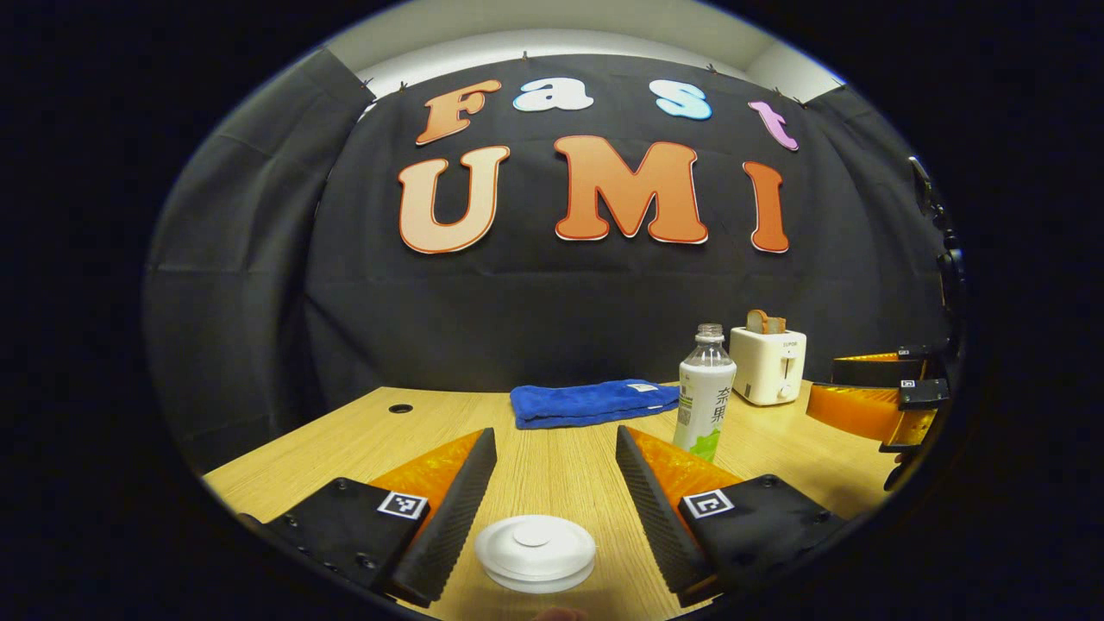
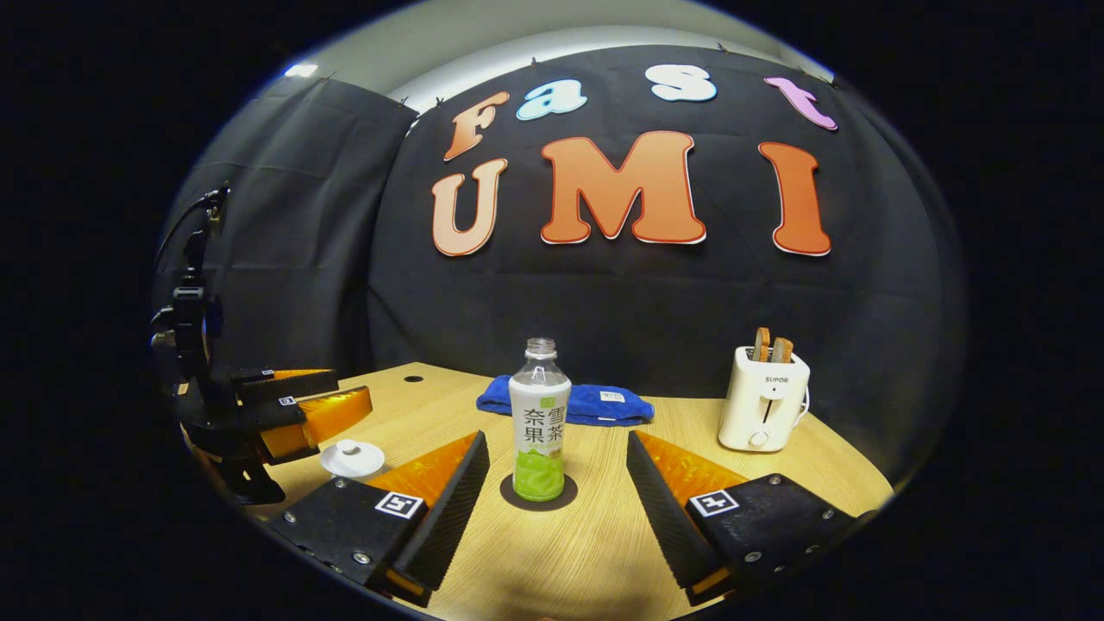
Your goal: Open the teacup lid with one hand, grasp the water bottle and pour water into the teacup with the other hand; after pouring, place the water bottle on the coaster and then close the teacup lid.
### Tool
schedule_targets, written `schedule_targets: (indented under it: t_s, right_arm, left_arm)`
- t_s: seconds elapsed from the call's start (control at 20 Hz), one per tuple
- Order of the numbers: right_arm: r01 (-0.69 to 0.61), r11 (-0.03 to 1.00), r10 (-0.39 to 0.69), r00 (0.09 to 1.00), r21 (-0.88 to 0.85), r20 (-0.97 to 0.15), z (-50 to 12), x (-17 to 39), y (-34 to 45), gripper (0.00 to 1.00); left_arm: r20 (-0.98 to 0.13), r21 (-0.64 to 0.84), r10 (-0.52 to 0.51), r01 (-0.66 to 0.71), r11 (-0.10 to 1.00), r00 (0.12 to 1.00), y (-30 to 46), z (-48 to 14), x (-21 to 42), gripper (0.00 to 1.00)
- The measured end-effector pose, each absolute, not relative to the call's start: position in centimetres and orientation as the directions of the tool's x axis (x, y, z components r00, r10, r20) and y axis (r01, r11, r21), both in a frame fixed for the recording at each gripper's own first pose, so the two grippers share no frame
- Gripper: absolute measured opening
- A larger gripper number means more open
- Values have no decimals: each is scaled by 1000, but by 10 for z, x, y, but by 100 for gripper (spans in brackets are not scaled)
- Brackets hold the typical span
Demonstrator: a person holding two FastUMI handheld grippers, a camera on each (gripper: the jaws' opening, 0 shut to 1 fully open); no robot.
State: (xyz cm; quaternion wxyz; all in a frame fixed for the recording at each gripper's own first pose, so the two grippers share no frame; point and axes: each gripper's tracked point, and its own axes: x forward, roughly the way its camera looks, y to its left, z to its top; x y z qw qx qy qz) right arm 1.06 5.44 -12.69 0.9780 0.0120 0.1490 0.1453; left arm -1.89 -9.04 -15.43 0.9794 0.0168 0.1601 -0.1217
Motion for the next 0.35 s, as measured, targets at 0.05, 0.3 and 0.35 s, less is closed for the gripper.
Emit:
schedule_targets:
  t_s: [0.05, 0.3, 0.35]
  right_arm:
    - [-273, 960, 278, 920, 57, -277, -123, 10, 54, 96]
    - [-286, 957, 287, 926, 38, -244, -111, 6, 65, 96]
    - [-288, 957, 287, 926, 33, -245, -111, 6, 64, 96]
  left_arm:
    - [-304, -11, -233, 241, 971, 924, -91, -149, -18, 94]
    - [-258, -34, -199, 197, 980, 945, -77, -132, -12, 89]
    - [-253, -38, -197, 194, 980, 947, -77, -129, -12, 92]
